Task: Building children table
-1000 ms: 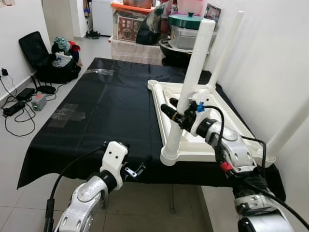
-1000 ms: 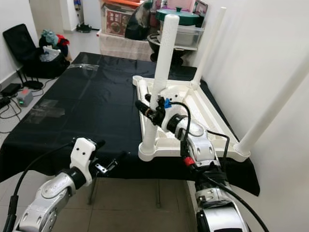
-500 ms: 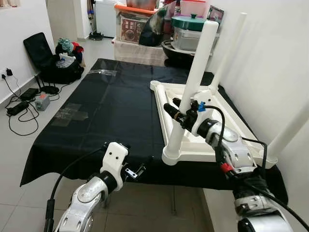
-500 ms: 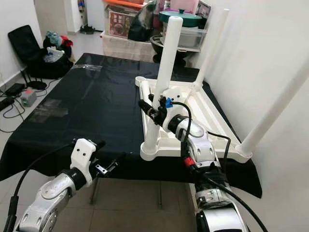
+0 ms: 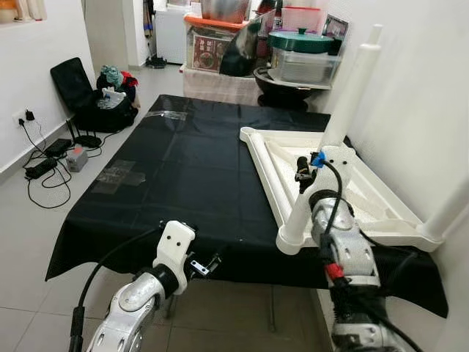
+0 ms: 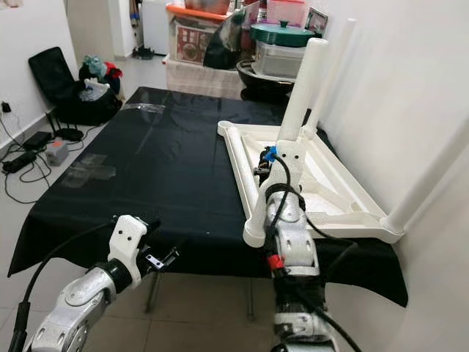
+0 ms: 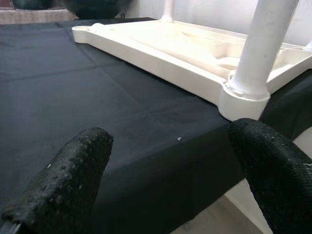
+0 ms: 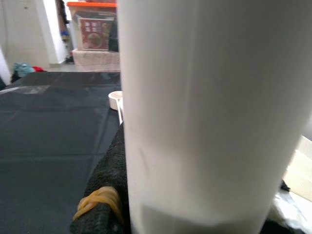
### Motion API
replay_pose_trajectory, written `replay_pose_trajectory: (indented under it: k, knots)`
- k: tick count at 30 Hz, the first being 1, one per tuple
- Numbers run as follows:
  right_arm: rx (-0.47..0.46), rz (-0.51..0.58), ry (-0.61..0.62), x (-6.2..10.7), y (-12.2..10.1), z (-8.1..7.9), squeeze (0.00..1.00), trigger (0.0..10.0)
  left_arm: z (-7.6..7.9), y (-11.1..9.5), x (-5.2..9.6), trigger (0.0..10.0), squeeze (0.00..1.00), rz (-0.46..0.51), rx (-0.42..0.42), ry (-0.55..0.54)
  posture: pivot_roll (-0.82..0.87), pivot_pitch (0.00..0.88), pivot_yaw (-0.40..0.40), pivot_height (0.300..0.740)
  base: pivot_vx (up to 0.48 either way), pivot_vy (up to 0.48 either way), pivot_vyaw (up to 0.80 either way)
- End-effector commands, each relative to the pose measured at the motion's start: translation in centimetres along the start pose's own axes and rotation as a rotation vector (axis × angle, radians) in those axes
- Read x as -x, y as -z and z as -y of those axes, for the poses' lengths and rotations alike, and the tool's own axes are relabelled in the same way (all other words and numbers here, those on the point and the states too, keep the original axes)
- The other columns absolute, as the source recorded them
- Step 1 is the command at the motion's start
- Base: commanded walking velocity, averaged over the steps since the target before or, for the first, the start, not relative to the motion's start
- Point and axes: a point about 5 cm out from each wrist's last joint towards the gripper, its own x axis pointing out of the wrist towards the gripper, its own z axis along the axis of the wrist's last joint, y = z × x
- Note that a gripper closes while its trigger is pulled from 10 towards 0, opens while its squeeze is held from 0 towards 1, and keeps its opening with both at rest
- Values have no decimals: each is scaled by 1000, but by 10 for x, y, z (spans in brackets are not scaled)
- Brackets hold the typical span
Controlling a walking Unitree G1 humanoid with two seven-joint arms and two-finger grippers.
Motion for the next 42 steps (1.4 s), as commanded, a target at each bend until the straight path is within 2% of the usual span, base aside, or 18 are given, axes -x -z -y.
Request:
replay_pose_trajectory:
  k: [1,4,9,10,11,16,17,18,21,22,24,25,26,27,33,39,41,42]
  knots:
    - [48,-79,201,3,19,26,0,0,1,-1,-2,10000,0,3,-13,5,42,0,-96,740,0,0,0]
    - [17,-76,249,6,16,23,0,0,-1,-2,-2,10000,0,4,-18,-1,50,0,-96,740,0,0,0]
    - [-4,-97,239,6,17,20,0,0,-2,-3,-2,10000,0,7,-22,-3,69,0,-105,740,0,0,0]
    - [-16,-105,232,7,17,20,0,4706,-1,-4,-2,10000,0,10,-23,-4,76,0,-109,740,0,0,0]
    - [-54,-116,194,7,18,17,0,10000,-2,-4,-2,10000,0,11,-24,-8,79,0,-113,740,0,0,0]
    - [-73,-82,125,7,14,13,0,10000,-3,-4,-1,10000,0,13,-23,-16,81,0,-114,740,0,0,0]
    - [-74,-65,105,8,11,13,953,10000,-4,-4,-1,10000,0,13,-23,-17,81,0,-114,740,0,0,0]
    - [-69,-48,81,7,7,12,1000,10000,-3,-4,-1,10000,0,14,-23,-15,72,0,-112,740,0,0,0]
    - [-68,-40,59,7,4,11,1000,10000,-3,-4,-2,10000,0,14,-22,-13,72,0,-112,740,0,0,0]
    - [-76,-32,11,6,1,10,0,10000,-2,-4,-2,10000,0,14,-21,-11,70,0,-115,740,0,0,0]
    - [-102,11,-133,6,-7,8,0,10000,-2,-4,-2,10000,0,15,-19,-10,79,0,-121,740,0,0,0]
    - [-102,11,-133,6,-7,8,0,10000,-2,-4,-2,10000,0,15,-19,-10,79,0,-121,740,0,0,0]
    - [-104,46,-241,6,-11,6,0,10000,-3,-4,-1,10000,0,16,-18,-13,81,0,-122,740,0,0,0]
    - [-97,57,-268,5,-13,5,0,10000,-3,-4,-1,10000,0,15,-18,-15,81,0,-122,740,0,0,0]
    - [-58,92,-310,-4,-24,15,0,10000,-3,-4,-2,10000,0,16,-19,-15,77,0,-129,740,0,0,0]
    - [-54,108,-339,-6,-27,16,0,10000,-4,-4,-1,10000,0,15,-21,-16,87,0,-128,740,0,0,0]
    - [-58,97,-460,-3,-25,10,0,10000,-4,-4,-1,10000,0,16,-24,-17,94,0,-127,740,0,0,0]
    - [-58,97,-460,-3,-25,10,0,10000,-4,-4,-1,10000,0,16,-24,-17,94,0,-127,740,0,0,0]
